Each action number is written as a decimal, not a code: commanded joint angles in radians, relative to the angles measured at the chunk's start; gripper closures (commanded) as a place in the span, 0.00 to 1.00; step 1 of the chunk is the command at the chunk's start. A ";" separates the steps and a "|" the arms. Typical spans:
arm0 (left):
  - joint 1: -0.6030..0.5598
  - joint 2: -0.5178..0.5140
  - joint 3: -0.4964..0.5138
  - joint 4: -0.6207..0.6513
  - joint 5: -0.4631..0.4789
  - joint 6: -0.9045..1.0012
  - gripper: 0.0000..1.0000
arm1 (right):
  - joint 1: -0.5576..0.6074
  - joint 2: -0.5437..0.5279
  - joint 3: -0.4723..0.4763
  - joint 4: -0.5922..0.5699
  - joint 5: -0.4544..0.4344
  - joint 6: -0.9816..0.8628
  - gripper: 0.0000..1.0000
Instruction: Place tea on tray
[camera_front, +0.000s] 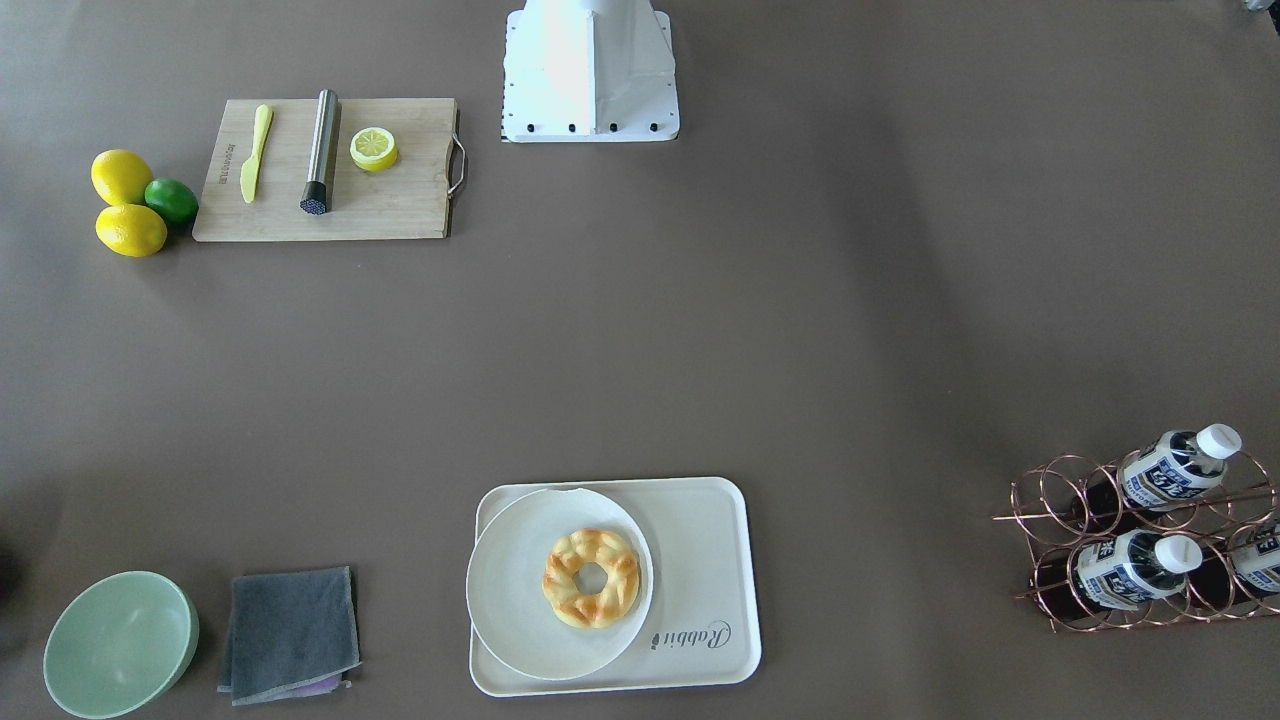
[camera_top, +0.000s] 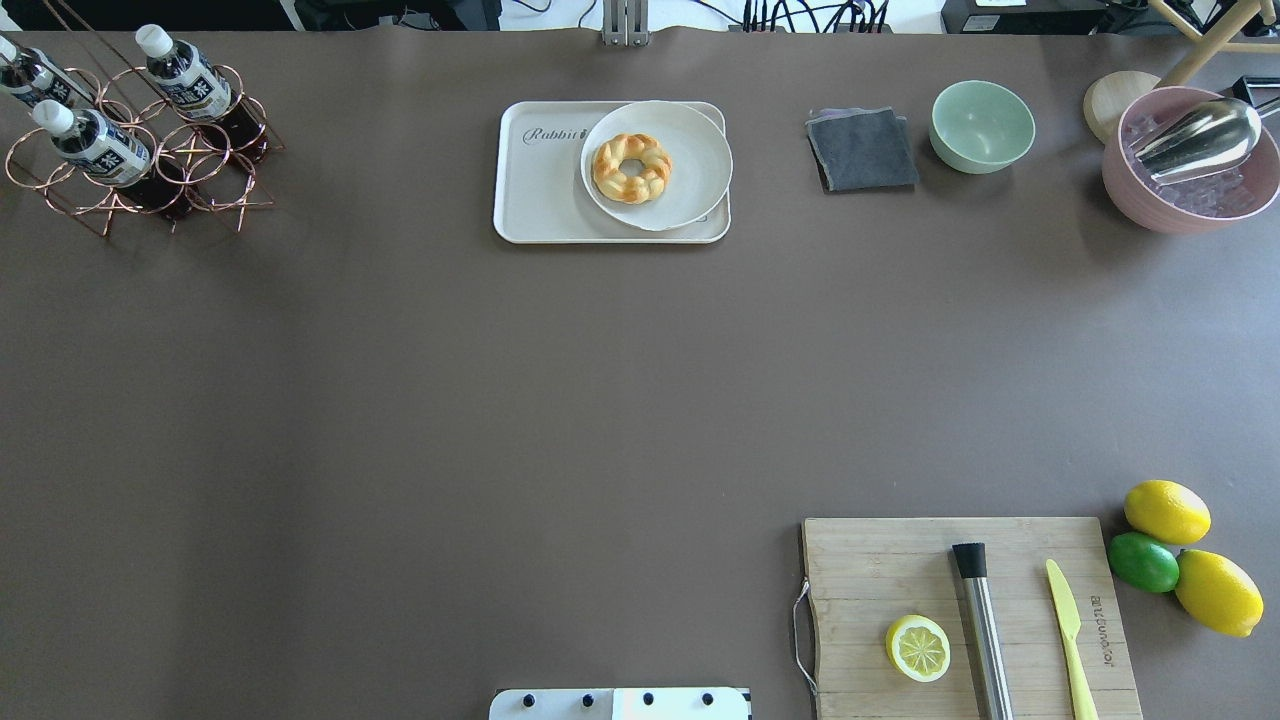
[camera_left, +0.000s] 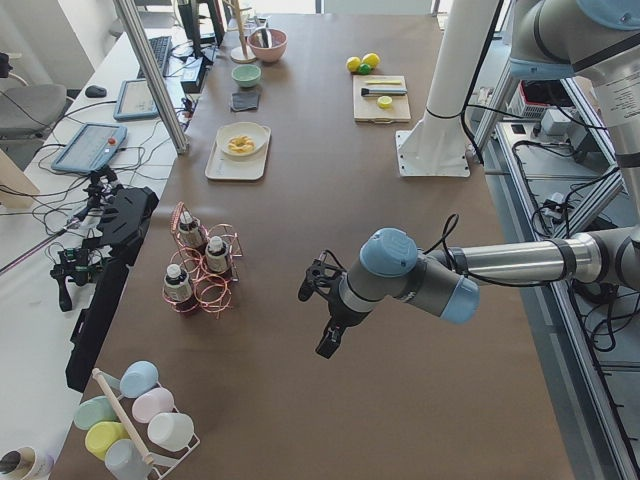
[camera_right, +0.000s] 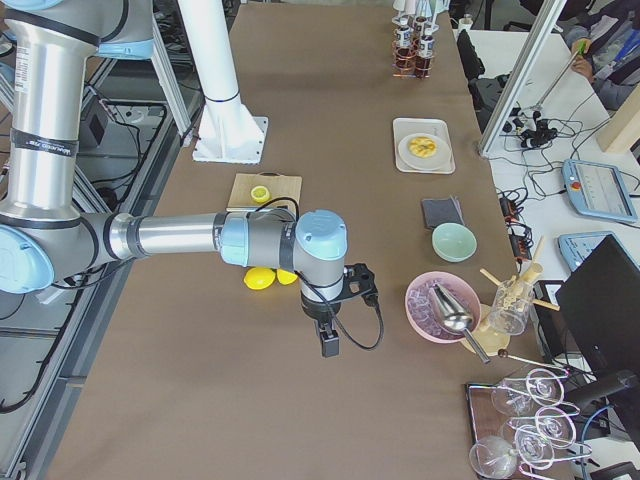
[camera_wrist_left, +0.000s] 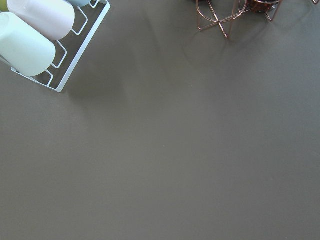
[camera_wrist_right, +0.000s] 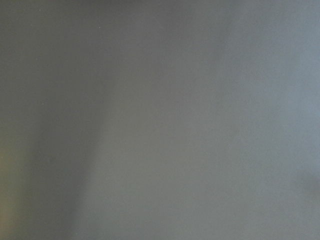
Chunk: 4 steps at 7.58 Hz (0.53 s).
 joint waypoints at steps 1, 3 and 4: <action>0.007 0.008 -0.017 0.009 -0.043 -0.014 0.03 | 0.000 -0.052 0.005 0.039 0.046 0.002 0.00; 0.012 0.034 -0.020 0.011 -0.083 -0.013 0.03 | 0.000 -0.052 0.007 0.053 0.050 0.002 0.00; 0.009 0.049 -0.022 0.011 -0.084 -0.025 0.03 | 0.000 -0.054 0.005 0.072 0.053 0.002 0.00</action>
